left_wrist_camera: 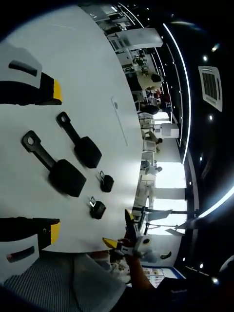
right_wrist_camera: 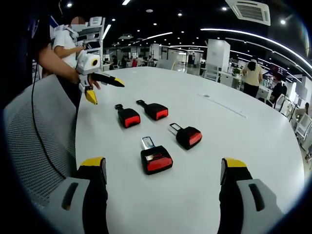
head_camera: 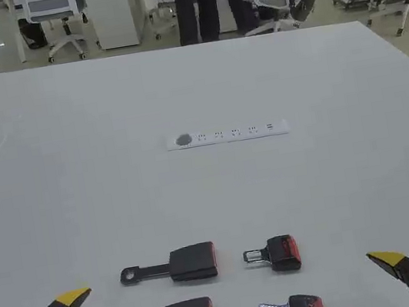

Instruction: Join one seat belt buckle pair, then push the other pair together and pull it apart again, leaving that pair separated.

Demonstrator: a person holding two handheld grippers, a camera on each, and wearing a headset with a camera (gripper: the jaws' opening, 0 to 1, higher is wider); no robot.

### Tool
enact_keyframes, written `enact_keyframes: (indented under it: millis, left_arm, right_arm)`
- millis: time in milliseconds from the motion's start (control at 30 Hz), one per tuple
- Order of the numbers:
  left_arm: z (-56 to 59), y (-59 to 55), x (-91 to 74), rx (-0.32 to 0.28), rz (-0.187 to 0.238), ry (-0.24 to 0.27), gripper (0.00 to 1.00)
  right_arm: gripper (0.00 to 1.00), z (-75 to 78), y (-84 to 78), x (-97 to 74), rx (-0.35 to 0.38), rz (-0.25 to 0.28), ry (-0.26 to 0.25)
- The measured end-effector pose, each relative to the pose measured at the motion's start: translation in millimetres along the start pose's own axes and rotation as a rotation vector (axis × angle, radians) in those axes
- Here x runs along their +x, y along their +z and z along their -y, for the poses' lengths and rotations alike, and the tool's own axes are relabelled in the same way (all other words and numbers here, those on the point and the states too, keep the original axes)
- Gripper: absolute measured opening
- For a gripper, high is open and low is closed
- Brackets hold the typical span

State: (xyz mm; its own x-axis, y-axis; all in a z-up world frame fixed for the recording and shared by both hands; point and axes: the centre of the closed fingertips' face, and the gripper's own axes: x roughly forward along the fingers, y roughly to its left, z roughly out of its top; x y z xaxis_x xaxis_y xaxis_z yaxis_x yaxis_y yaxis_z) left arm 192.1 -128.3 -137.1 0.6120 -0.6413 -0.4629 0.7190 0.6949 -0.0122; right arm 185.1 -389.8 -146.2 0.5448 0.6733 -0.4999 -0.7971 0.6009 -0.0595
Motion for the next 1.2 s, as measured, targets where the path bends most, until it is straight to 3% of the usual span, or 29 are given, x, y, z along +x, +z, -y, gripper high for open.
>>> enact_keyframes:
  millis: [1200]
  left_arm:
    - [1.0, -2.4, 1.1, 0.002, 0.000, -0.007, 0.97]
  right_arm:
    - [0.98, 0.8, -0.1, -0.3, -0.002, 0.003, 0.000]
